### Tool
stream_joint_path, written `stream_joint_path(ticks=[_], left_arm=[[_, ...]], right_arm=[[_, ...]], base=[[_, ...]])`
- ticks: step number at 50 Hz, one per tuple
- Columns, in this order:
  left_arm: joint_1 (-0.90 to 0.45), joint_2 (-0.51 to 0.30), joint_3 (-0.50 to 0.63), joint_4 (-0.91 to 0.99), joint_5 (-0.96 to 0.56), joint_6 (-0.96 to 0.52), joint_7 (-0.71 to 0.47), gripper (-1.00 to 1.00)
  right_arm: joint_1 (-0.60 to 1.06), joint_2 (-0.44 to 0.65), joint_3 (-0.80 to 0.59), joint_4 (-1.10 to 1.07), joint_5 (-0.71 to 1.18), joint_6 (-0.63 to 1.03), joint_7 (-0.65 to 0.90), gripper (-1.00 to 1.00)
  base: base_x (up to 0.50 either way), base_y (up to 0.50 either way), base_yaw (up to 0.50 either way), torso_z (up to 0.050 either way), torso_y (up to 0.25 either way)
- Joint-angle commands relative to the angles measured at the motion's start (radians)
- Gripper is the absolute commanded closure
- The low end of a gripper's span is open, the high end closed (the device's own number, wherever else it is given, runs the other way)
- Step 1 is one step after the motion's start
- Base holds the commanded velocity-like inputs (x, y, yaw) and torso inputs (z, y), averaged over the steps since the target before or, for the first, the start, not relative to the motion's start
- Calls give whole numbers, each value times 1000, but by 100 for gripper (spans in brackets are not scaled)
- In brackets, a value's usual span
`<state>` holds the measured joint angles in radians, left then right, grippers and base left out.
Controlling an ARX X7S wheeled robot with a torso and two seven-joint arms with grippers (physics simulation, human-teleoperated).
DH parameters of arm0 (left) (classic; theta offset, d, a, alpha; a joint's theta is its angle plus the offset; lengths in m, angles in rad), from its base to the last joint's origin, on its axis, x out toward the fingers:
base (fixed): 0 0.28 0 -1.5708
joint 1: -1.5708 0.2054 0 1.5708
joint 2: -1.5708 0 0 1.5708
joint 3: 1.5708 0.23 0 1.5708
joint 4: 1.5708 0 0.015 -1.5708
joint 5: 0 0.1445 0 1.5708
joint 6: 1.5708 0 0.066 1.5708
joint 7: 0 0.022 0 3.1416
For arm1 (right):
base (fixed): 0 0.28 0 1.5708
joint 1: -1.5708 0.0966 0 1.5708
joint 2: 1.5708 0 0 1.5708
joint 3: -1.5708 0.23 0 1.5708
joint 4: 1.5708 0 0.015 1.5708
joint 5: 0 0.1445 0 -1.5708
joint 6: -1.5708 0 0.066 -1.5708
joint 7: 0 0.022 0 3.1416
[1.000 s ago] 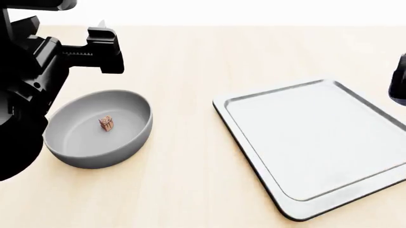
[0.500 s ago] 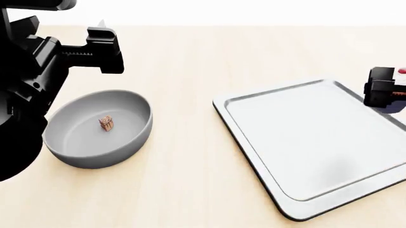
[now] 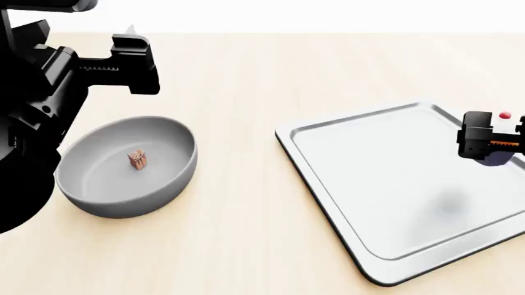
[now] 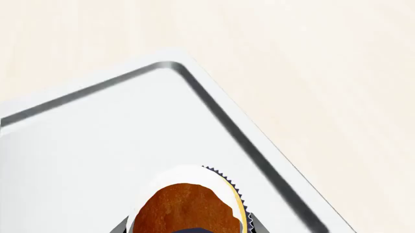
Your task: Pick up the bowl with cake and place it on the tray. Pick up the cupcake and place it on the tray.
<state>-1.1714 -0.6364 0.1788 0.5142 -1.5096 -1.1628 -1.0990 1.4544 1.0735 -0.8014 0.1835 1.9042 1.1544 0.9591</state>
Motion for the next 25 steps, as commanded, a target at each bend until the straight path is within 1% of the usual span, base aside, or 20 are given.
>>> stream_joint_path(ticks=[1, 4, 8, 25], left_arm=[[-2, -3, 5, -1, -1, 4, -1, -100], [0, -4, 5, 2, -2, 6, -2, -100], [1, -5, 7, 2, -2, 7, -3, -100], [0, -8, 14, 2, -5, 14, -4, -100]], right_arm=[[-66, 31, 2, -25, -18, -36, -24, 100], [-98, 68, 8, -42, -9, -58, -24, 100], [-121, 87, 9, -50, -9, -74, -30, 100], [-150, 124, 15, -72, 5, -94, -28, 100]], base=[[0, 0, 0, 0, 0], [0, 0, 0, 0, 0], [0, 0, 0, 0, 2], [0, 0, 0, 0, 0]])
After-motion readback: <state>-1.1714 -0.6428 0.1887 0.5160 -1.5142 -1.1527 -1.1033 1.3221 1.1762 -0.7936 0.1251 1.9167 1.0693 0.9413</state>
